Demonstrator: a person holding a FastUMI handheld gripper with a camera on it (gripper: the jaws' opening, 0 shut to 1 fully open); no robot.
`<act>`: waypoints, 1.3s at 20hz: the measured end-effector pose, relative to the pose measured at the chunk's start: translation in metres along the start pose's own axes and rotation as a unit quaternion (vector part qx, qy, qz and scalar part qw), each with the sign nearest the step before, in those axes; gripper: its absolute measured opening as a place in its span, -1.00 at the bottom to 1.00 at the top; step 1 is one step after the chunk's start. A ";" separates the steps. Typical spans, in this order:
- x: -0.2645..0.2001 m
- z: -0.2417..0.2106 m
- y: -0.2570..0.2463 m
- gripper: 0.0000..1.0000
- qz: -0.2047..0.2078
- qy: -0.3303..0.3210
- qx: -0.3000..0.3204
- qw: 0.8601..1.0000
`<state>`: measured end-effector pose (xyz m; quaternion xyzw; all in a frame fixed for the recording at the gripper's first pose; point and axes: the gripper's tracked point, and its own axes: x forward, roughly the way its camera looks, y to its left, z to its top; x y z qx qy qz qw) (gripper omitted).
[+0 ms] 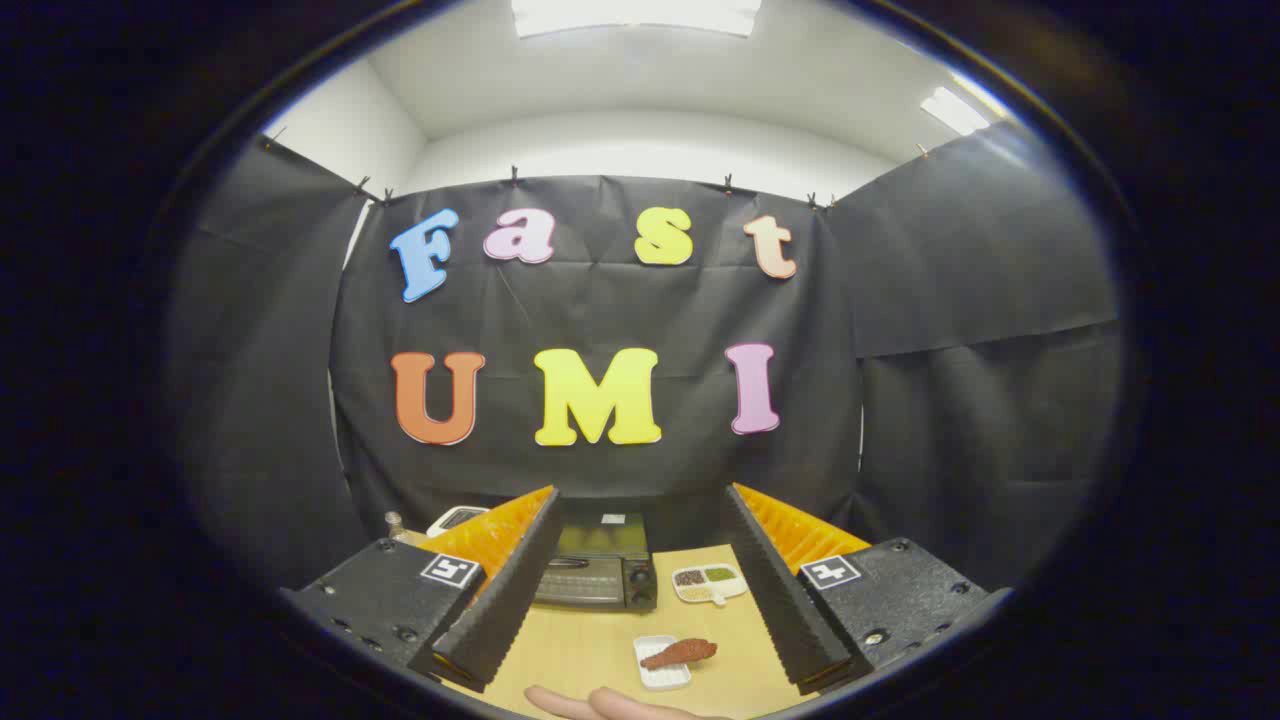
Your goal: Open the toaster oven, put the food inside, and close the toaster oven door.
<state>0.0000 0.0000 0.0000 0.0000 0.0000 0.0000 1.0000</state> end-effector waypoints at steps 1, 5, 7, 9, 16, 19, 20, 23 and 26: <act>0.002 -0.001 0.000 1.00 -0.001 0.003 0.001 1.000; 0.011 0.002 0.002 1.00 0.000 0.004 -0.001 1.000; 0.018 0.007 -0.002 1.00 -0.009 -0.001 -0.001 1.000; 0.026 0.008 -0.003 1.00 -0.018 -0.002 -0.007 1.000; 0.064 -0.012 0.014 1.00 -0.006 0.002 0.011 1.000; 0.094 -0.024 0.024 1.00 -0.002 -0.007 -0.004 1.000; 0.107 -0.030 0.027 1.00 0.001 -0.008 -0.007 1.000; 0.146 -0.054 0.036 1.00 0.008 0.003 0.002 1.000; 0.184 -0.087 0.062 1.00 0.035 0.039 0.031 0.998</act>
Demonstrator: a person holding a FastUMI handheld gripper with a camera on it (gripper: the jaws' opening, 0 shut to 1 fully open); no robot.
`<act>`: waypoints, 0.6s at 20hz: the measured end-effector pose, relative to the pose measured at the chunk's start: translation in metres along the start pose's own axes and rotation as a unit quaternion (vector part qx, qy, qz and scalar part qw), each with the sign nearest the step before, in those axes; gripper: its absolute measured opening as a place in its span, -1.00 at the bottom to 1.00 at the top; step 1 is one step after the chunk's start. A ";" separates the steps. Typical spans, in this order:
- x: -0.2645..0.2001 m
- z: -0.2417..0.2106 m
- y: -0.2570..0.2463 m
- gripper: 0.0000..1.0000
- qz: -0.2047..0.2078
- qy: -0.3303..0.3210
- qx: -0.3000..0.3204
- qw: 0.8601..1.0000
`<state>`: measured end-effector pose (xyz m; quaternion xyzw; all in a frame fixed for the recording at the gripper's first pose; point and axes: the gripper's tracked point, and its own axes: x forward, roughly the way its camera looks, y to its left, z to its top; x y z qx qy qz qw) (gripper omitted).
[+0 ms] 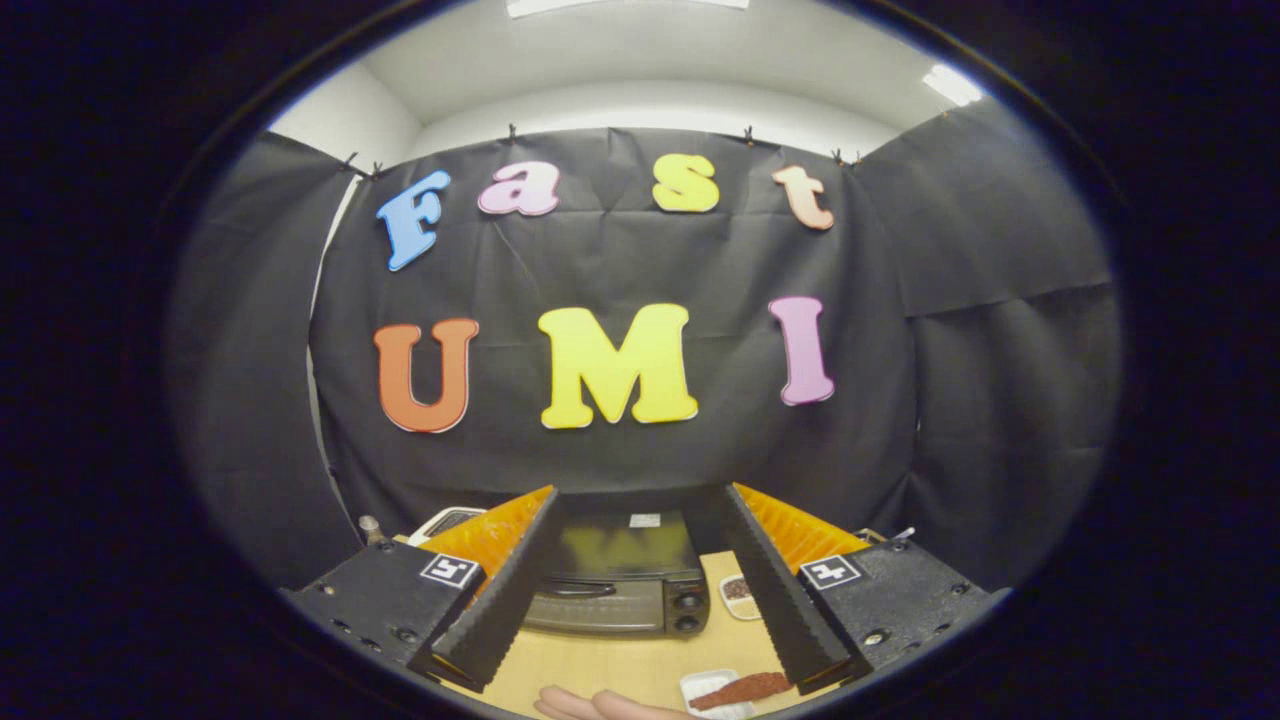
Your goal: Open the toaster oven, put the food inside, and close the toaster oven door.
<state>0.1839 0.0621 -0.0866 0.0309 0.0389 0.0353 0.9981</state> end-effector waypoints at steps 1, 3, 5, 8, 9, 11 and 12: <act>0.014 -0.008 0.007 1.00 0.006 0.008 0.004 1.000; 0.043 -0.025 0.022 1.00 0.013 0.020 -0.005 1.000; 0.067 -0.052 0.033 1.00 0.010 0.042 -0.019 0.999; 0.094 -0.093 0.051 1.00 0.005 0.090 -0.013 0.996; 0.103 -0.105 0.057 1.00 0.006 0.105 -0.019 0.994; 0.118 -0.127 0.066 1.00 0.007 0.135 -0.030 0.990; 0.126 -0.140 0.068 1.00 0.005 0.152 -0.033 0.988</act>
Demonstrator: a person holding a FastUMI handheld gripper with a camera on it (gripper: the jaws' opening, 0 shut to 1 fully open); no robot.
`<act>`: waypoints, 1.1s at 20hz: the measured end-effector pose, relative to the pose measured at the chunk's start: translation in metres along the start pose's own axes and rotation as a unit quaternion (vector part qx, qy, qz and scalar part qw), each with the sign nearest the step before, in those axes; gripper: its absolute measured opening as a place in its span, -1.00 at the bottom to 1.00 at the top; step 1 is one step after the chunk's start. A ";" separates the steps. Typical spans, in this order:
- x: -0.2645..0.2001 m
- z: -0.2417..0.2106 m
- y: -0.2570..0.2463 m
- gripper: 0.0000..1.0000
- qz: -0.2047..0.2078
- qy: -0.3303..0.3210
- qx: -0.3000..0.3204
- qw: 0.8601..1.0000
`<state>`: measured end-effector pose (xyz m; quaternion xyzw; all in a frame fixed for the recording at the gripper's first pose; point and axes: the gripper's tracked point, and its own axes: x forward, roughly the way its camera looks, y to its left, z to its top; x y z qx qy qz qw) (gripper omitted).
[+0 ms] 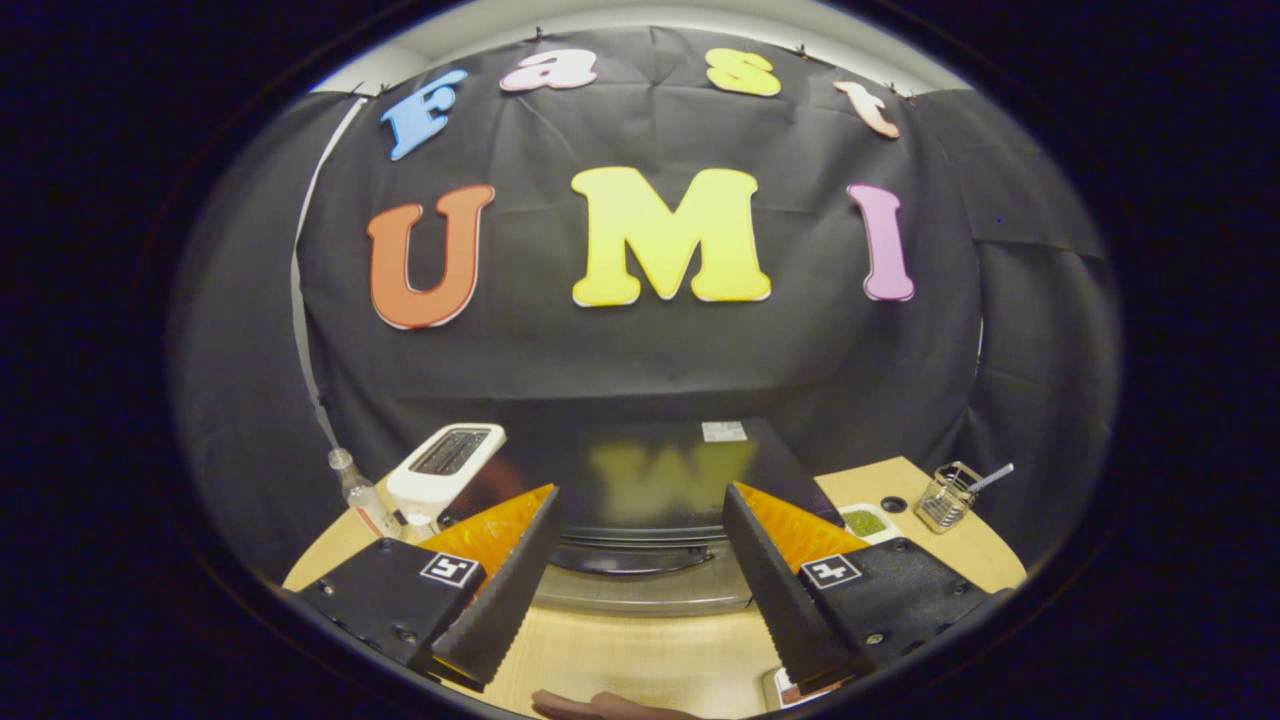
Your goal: Open the toaster oven, put the food inside, and close the toaster oven door.
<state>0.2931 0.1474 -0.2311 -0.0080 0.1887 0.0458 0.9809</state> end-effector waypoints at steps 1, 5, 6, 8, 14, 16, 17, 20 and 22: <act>0.008 -0.009 0.002 1.00 -0.005 0.018 -0.001 1.000; 0.023 -0.045 0.009 1.00 -0.005 0.087 -0.001 0.996; 0.025 -0.037 0.011 1.00 -0.010 0.061 0.010 0.998; 0.029 -0.037 0.010 1.00 -0.005 0.065 -0.003 0.998; 0.033 -0.038 0.013 1.00 0.006 0.099 0.001 0.995; 0.035 -0.038 0.013 1.00 -0.003 0.102 -0.009 0.995; 0.036 -0.038 0.013 1.00 -0.003 0.104 -0.008 0.995; 0.034 -0.041 0.014 1.00 0.004 0.098 0.006 0.995; 0.030 -0.044 0.013 1.00 0.003 0.088 0.003 0.996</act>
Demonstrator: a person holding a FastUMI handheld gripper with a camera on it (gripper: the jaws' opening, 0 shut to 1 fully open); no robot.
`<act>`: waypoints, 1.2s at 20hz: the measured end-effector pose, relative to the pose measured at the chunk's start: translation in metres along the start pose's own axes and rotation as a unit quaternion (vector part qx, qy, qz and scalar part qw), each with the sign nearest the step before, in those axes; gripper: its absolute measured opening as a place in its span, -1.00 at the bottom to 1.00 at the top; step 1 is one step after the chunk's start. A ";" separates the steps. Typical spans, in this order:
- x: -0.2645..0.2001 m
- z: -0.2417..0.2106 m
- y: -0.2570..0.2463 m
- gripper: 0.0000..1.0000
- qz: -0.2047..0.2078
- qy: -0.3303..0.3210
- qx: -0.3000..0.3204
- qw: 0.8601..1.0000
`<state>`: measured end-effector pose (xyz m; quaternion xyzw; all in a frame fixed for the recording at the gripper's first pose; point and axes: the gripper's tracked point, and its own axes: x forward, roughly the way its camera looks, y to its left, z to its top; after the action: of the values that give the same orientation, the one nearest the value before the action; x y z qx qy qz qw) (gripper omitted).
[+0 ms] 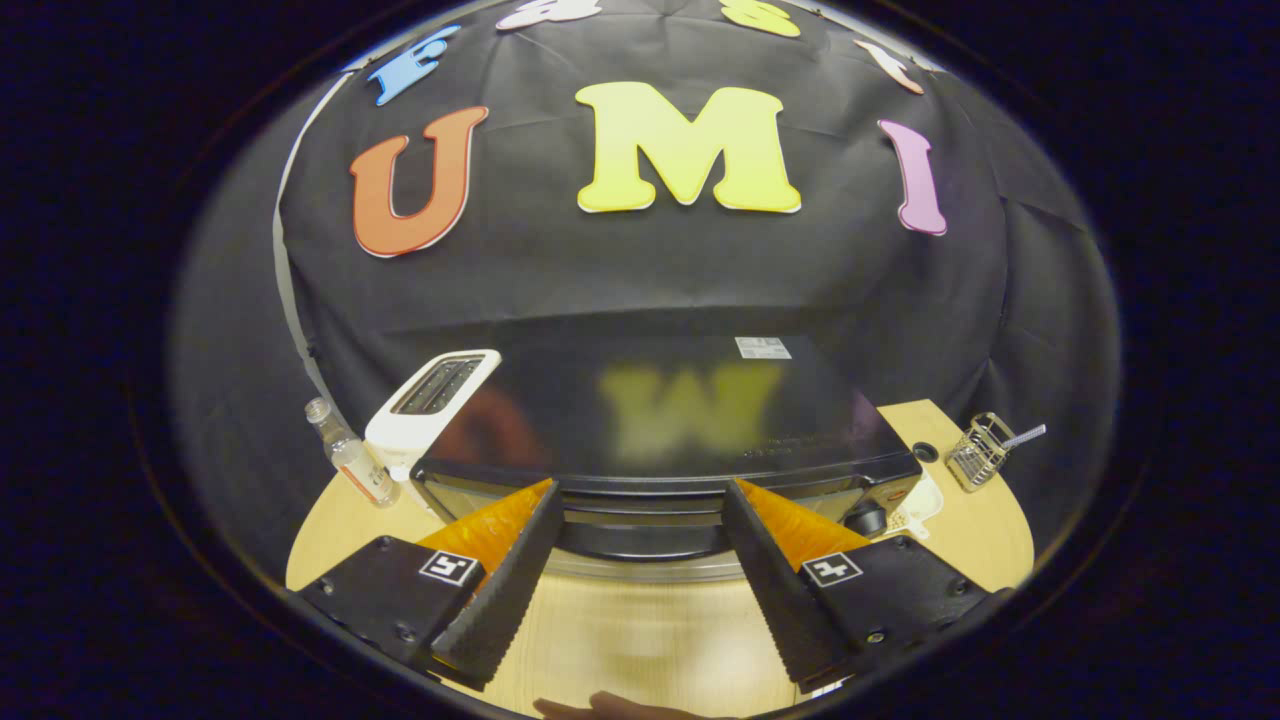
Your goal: Open the toaster oven, put the food inside, and close the toaster oven door.
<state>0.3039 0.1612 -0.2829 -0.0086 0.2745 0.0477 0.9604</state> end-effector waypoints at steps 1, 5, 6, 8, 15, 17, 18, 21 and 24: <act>-0.005 -0.003 0.000 1.00 -0.001 -0.005 -0.002 1.000; -0.038 -0.034 0.000 1.00 -0.004 -0.005 0.000 1.000; -0.045 -0.044 0.000 1.00 -0.006 -0.001 0.000 1.000; -0.055 -0.063 0.000 1.00 -0.013 0.008 -0.001 1.000; -0.076 -0.142 -0.004 1.00 -0.032 0.114 0.008 0.993; -0.078 -0.165 -0.007 1.00 -0.033 0.149 0.014 0.988; -0.077 -0.174 -0.008 1.00 -0.030 0.160 0.011 0.987; -0.076 -0.190 -0.010 1.00 -0.022 0.174 0.011 0.984; -0.071 -0.206 -0.013 1.00 -0.016 0.179 0.014 0.984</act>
<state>0.1371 0.1335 -0.4203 -0.0080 0.4422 0.0261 0.8965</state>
